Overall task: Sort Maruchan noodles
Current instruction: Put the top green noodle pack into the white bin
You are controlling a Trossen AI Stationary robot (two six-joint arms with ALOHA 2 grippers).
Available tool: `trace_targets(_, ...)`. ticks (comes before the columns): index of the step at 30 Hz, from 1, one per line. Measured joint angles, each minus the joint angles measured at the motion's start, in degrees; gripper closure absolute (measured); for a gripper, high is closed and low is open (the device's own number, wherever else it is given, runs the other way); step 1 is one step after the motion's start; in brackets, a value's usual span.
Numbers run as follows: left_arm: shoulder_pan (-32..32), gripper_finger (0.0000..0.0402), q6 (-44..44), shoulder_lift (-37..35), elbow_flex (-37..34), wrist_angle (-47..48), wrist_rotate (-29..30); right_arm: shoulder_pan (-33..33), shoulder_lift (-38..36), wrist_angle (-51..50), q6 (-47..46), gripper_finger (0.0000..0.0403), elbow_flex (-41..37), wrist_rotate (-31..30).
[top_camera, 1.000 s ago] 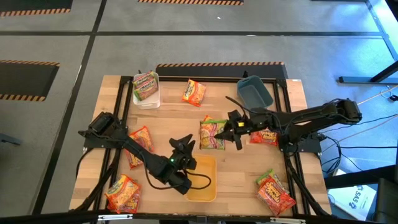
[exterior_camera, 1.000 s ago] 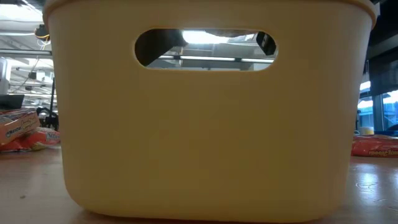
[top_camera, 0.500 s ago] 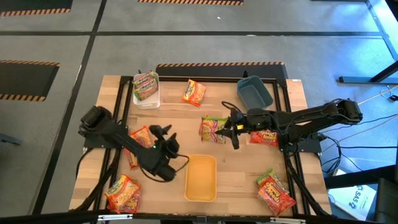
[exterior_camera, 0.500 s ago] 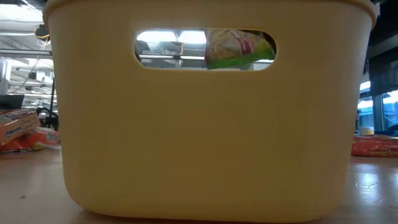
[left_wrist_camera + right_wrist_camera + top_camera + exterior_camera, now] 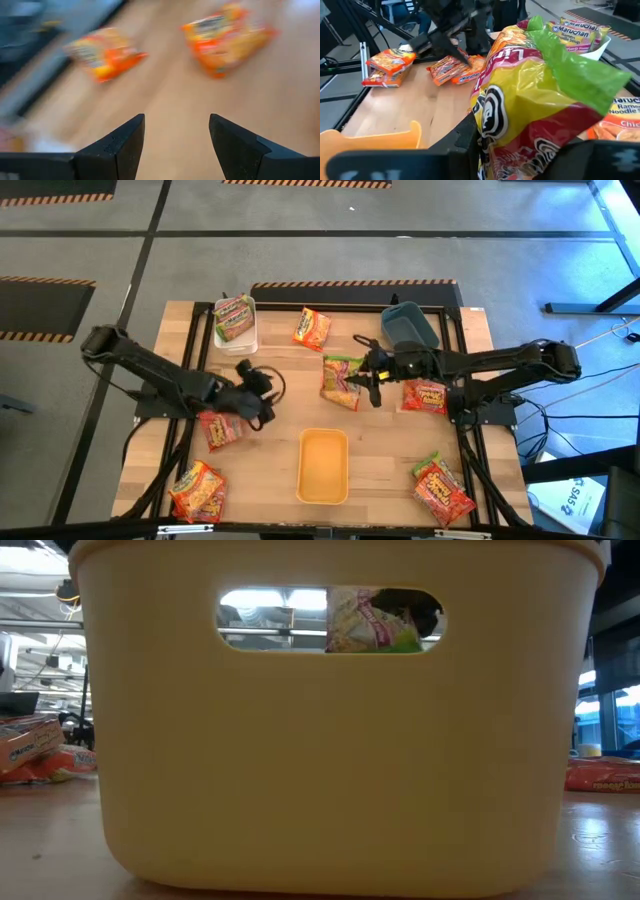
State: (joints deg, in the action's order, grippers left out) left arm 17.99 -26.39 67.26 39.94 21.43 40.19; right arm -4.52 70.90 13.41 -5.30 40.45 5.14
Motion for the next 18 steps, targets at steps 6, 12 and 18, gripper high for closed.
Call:
trace_targets(6, -7.03, 0.0185, 16.06, -2.49, -6.98, -25.03, -12.11, -3.79, 5.87, -3.6, 3.36, 0.0304, 5.51, 5.88)
trace_targets(12, -9.59, 0.0185, 19.61, -2.25, -7.21, -33.47, -8.27, -5.0, 12.67, -13.24, 10.06, 0.0304, 13.2, 6.59)
trace_targets(18, -11.4, 0.0185, 25.42, -2.22, -6.58, -37.02, -8.52, -4.91, 17.8, -19.16, 14.77, 0.0304, 19.89, 8.47)
